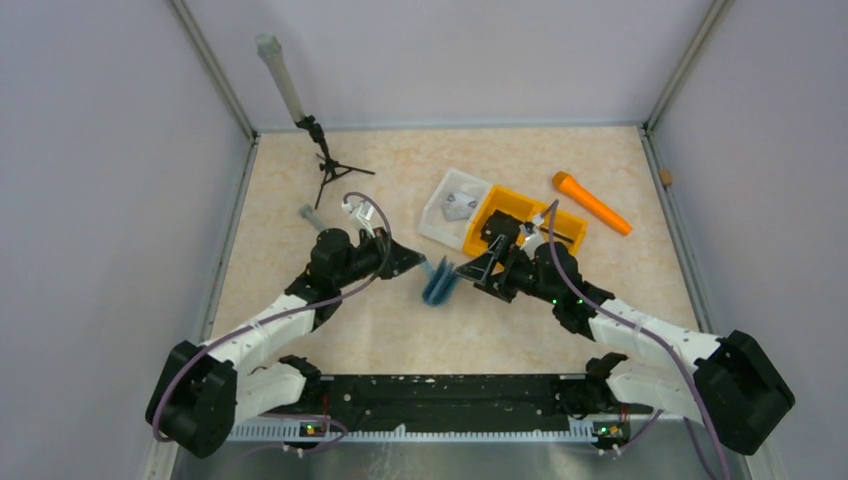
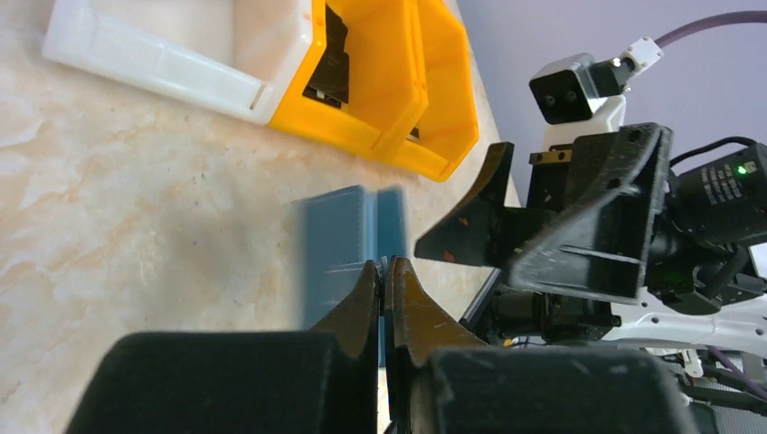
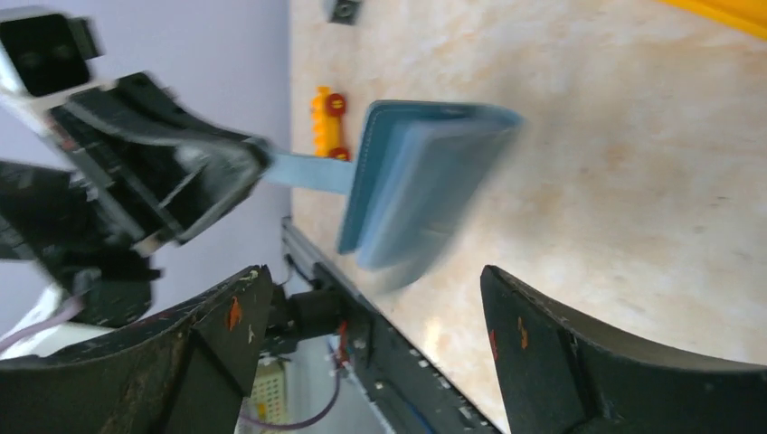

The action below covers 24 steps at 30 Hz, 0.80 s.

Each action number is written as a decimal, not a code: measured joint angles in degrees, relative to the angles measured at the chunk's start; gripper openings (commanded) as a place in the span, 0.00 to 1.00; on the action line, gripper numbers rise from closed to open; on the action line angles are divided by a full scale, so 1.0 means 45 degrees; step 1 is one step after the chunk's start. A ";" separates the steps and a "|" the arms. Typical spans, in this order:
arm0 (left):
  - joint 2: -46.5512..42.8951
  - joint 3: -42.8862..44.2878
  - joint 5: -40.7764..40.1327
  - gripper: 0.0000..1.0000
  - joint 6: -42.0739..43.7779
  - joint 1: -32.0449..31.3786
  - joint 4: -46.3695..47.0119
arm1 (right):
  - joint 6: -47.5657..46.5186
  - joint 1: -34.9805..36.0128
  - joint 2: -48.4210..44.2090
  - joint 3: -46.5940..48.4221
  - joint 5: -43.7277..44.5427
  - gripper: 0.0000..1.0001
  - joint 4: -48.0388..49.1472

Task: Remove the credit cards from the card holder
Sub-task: Open the card holder.

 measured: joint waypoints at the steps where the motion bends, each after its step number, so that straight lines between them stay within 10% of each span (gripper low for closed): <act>1: -0.0155 0.0029 -0.0005 0.00 0.0102 0.0010 -0.0345 | -0.0180 0.0005 0.0112 0.0034 0.0141 0.88 -0.0374; 24: -0.0957 0.1530 0.1457 0.00 -0.0272 0.0019 -0.3385 | -0.2681 0.0345 0.1234 0.0058 -0.0233 0.90 -0.0325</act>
